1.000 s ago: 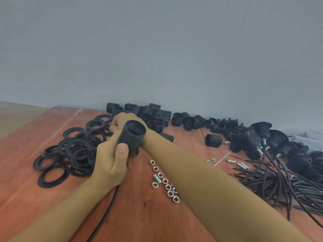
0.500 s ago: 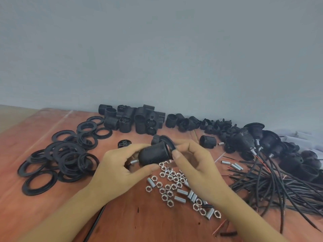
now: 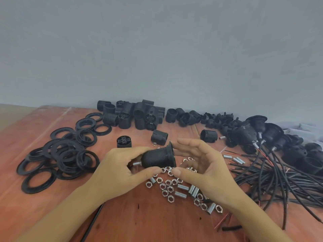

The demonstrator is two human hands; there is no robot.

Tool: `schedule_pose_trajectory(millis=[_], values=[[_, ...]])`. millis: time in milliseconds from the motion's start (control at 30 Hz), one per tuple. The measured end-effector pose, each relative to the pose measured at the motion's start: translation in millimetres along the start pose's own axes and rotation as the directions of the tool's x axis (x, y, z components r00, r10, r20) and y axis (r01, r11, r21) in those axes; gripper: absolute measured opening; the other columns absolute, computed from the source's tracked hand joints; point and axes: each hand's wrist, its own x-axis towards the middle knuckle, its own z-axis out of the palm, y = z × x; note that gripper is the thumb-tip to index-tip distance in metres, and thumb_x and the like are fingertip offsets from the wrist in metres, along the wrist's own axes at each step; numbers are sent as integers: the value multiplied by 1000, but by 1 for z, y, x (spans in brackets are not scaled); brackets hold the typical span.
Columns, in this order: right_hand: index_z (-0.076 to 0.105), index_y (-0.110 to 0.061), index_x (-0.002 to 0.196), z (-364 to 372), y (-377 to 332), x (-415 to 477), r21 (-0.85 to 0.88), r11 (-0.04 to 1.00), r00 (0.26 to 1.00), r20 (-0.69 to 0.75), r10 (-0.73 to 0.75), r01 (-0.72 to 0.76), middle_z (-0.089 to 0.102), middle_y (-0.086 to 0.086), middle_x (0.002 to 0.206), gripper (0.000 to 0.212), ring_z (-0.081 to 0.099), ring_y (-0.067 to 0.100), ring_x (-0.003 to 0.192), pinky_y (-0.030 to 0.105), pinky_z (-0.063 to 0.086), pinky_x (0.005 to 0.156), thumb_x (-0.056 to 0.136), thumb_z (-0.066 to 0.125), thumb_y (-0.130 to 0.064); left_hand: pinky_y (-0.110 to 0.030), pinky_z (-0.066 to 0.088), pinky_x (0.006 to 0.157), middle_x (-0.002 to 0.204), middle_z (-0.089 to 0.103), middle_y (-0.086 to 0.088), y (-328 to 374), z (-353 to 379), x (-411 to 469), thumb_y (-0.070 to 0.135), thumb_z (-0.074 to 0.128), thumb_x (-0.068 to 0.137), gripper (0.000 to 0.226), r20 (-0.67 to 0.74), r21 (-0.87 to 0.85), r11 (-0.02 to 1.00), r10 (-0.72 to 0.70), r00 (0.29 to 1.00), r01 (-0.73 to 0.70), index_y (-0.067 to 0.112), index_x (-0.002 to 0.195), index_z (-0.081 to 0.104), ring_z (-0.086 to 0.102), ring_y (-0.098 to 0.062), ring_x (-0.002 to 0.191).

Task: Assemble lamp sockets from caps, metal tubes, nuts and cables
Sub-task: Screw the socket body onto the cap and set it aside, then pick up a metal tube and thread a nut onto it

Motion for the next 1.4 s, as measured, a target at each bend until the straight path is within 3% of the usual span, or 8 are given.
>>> schedule_pose_trajectory(millis=[167, 433, 633, 800, 933, 1100, 1267, 1400], values=[[64, -19, 123, -7, -4, -1, -110, 994, 997, 72, 23, -15, 72, -3, 116, 57, 67, 18, 109, 29, 56, 85, 71, 86, -11, -35, 47, 55, 69, 66, 4, -3, 1, -2, 63, 60, 85, 42, 82, -109, 993, -40, 996, 49, 25, 99, 70, 61, -15, 60], [71, -30, 91, 14, -7, 0, -174, 971, 984, -99, 151, -167, 66, 2, 64, 27, 59, 5, 59, 24, 46, 56, 82, 60, -53, -8, 45, 78, 99, 60, 30, 4, 2, -2, 57, 68, 79, 51, 1, 82, 991, 102, 995, -101, 20, 114, 69, 59, 11, 89], [69, -7, 57, 16, -9, -1, -168, 964, 965, -198, 171, -205, 60, 7, 45, 76, 52, 16, 43, 19, 44, 51, 90, 33, -65, -11, 48, 75, 101, 66, 24, 5, 2, 2, 48, 72, 78, 39, -120, -17, 998, 50, 991, -53, 31, 113, 65, 64, 4, 88], [72, -30, 95, 22, -11, 4, -10, 973, 963, -147, 228, -232, 67, 9, 59, 51, 58, 14, 52, 21, 45, 51, 88, 34, -62, -19, 51, 71, 97, 68, 22, 3, 3, 1, 49, 71, 80, 38, -116, -18, 999, 38, 993, -40, 31, 113, 66, 65, -2, 85], [57, -11, 41, 17, -12, 4, 48, 970, 945, -219, 243, -238, 44, 7, 37, 73, 43, 17, 39, 23, 44, 56, 85, 38, -66, -20, 49, 63, 93, 66, 22, 3, 1, 3, 51, 69, 81, 37, -149, -13, 999, 42, 988, -45, 34, 113, 62, 62, -5, 73], [72, -24, 96, 24, -14, 5, 98, 957, 956, -81, 281, -273, 69, 9, 66, 52, 57, 14, 53, 24, 44, 47, 83, 45, -67, -7, 42, 65, 90, 62, 32, 2, 1, 3, 52, 68, 81, 38, -147, -6, 999, 47, 988, -48, 33, 113, 63, 57, 5, 72], [56, -20, 40, 21, -11, 2, 106, 969, 953, -186, 240, -224, 44, 5, 36, 65, 39, 17, 38, 18, 43, 56, 90, 51, -60, -11, 47, 72, 95, 67, 25, -4, 0, 3, 56, 67, 81, 39, -192, -22, 999, 28, 981, -33, 34, 113, 66, 63, -1, 81], [72, -30, 80, 28, -11, 1, 112, 952, 952, -86, 295, -285, 64, 3, 59, 25, 53, 14, 49, 23, 42, 47, 80, 66, -54, -10, 47, 76, 101, 67, 26, -2, 2, 3, 55, 69, 79, 42, -195, -9, 999, 31, 980, -34, 33, 115, 64, 65, 1, 87]])
